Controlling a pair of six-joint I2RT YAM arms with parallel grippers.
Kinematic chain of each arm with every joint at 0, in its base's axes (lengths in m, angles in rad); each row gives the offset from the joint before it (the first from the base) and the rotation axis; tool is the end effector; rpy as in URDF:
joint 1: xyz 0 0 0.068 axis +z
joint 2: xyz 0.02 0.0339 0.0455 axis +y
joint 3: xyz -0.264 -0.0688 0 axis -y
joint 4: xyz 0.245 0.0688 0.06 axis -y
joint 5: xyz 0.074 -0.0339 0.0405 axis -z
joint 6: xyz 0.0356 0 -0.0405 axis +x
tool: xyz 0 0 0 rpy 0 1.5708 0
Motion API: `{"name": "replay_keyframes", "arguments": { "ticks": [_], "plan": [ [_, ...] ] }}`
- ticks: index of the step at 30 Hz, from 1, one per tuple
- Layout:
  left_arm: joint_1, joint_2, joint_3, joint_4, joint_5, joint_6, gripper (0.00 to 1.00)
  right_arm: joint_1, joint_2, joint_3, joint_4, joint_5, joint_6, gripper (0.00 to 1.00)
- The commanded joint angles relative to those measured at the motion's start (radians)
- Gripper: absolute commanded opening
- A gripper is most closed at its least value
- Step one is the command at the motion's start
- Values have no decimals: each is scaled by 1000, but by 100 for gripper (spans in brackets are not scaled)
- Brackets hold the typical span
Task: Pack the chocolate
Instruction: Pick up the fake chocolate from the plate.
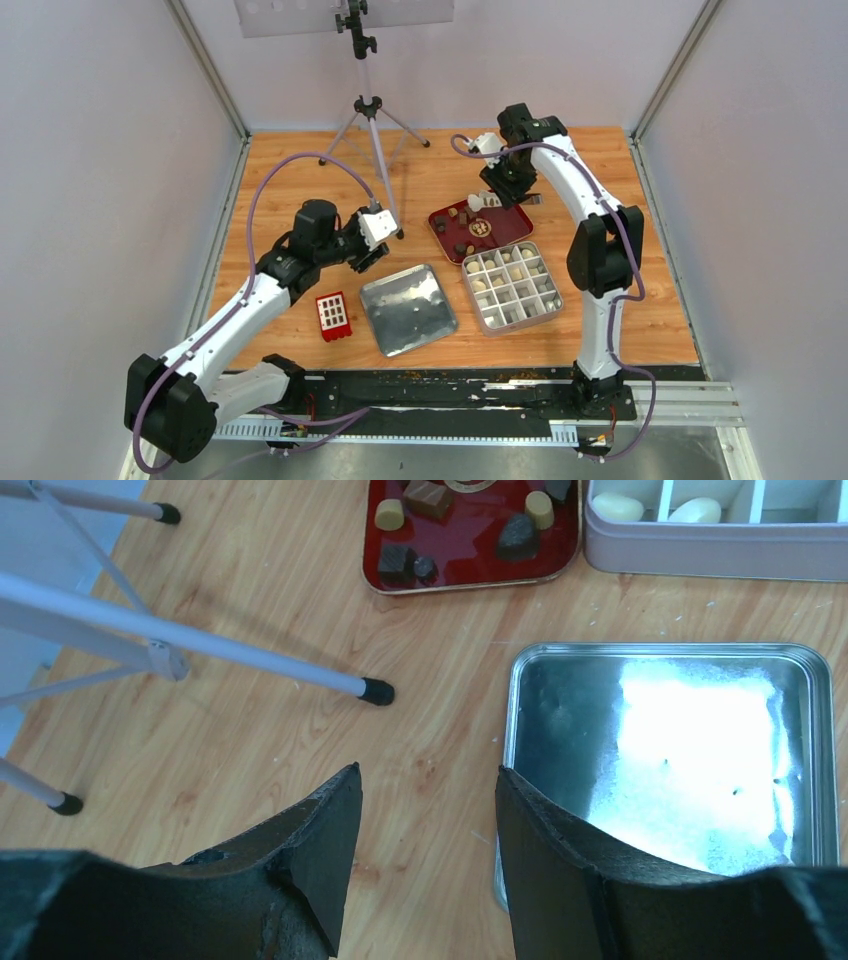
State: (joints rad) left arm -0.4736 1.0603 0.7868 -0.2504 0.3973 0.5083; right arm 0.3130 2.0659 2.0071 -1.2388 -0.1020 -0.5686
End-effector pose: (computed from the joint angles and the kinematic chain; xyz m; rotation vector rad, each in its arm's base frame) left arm 0.2034 -0.1197 0.2820 1.1821 1.7036 -0.3939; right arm 0.4014 0.1337 0.2859 -1.2368 2.5748 0.0946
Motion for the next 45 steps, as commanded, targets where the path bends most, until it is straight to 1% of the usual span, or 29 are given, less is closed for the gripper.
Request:
{"name": "replay_keyframes", "arguments": {
  "ticks": [1,9,17,20,24,32,36,41,45],
  "plan": [
    [29,-37,-20,20,10,-39,60,12,38,85,24,27,36,38],
    [35,-36,-36,38,21,-46,60,52,70,81,27,41,40,41],
    [35,-31,-41,41,24,-50,61,57,72,51,22,53,43,41],
    [35,-31,-42,45,23,-52,61,59,78,36,20,80,40,41],
    [35,-34,-45,46,24,-51,61,61,78,13,22,156,37,40],
    [35,-46,-64,62,29,-62,61,71,55,-34,4,135,27,38],
    [35,-51,-71,68,31,-66,61,86,61,-35,3,148,23,35],
    [35,-58,-75,62,29,-65,62,87,64,-26,9,195,8,25],
    [35,-58,-76,64,31,-60,62,85,-16,-51,11,217,-4,20]
  ]
}}
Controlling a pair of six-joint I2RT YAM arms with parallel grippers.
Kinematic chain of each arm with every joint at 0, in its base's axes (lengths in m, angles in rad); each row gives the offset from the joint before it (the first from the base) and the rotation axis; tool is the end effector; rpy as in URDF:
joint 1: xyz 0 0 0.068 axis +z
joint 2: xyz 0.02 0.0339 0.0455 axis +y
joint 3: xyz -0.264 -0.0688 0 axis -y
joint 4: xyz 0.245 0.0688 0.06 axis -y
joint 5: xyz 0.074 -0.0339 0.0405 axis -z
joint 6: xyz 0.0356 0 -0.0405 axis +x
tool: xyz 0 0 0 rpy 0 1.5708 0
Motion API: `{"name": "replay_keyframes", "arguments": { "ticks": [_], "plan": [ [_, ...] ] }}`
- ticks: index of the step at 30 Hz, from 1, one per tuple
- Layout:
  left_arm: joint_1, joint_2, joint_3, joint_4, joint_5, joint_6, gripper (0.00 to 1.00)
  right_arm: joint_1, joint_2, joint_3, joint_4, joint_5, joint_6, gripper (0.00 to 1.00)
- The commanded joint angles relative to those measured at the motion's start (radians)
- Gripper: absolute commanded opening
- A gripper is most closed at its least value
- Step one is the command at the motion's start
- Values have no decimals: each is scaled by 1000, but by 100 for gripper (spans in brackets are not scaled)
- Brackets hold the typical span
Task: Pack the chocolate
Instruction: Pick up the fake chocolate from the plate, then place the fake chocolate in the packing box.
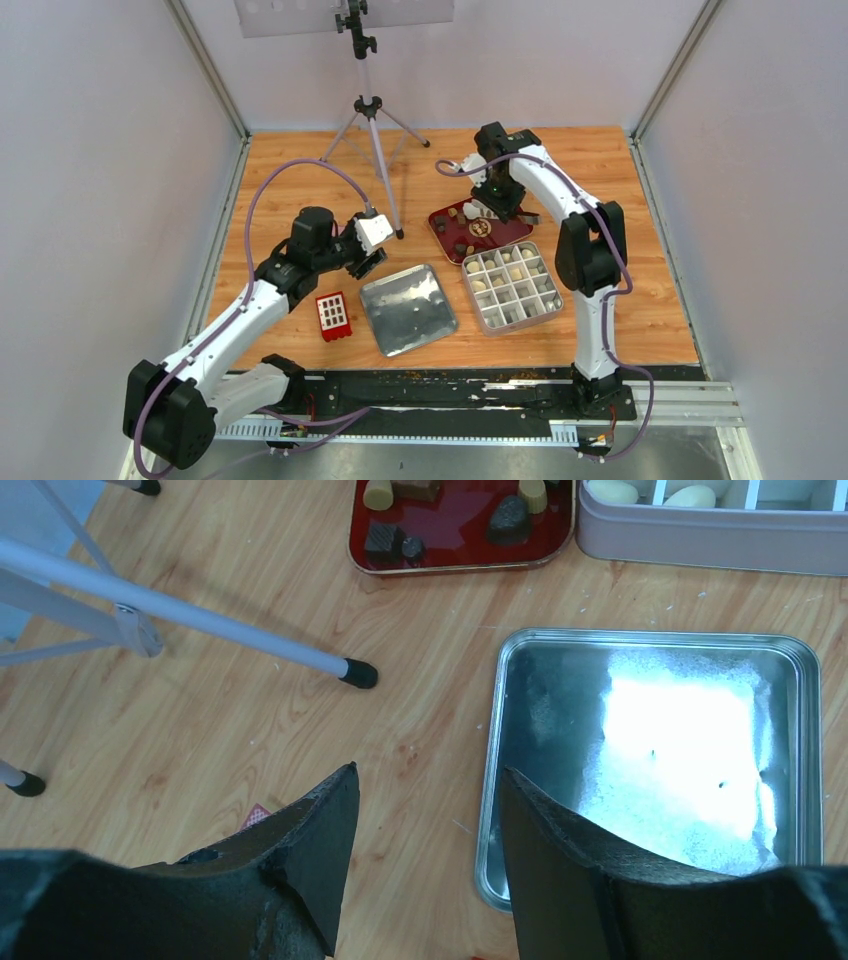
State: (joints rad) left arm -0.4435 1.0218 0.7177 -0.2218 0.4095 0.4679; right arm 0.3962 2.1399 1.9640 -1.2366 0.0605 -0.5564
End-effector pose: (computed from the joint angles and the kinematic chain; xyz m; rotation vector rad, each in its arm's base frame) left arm 0.1982 -0.1099 0.2690 1.1280 1.7417 -0.4134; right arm 0.3987 0.1644 0.2439 -1.3630 2.6576 -0.1090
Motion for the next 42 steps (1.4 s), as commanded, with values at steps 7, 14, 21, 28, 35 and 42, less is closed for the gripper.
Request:
{"name": "replay_keyframes", "arguments": {
  "ticks": [7,14,21,28,35,42],
  "plan": [
    [5,6,2,39,17,-17,62,1,-334,-164,12,26,-65,18],
    [5,52,24,44,32,-33,62,22,-605,-421,-80,-167,-140,18],
    [5,72,41,80,10,-60,61,113,-835,-660,-143,-228,-196,20],
    [5,77,45,75,17,-67,61,145,-846,-668,-151,-190,-190,23],
    [5,72,43,64,14,-58,61,147,-824,-657,-180,-183,-213,24],
    [5,75,40,69,15,-57,61,153,-810,-667,-199,-171,-223,31]
  ]
}}
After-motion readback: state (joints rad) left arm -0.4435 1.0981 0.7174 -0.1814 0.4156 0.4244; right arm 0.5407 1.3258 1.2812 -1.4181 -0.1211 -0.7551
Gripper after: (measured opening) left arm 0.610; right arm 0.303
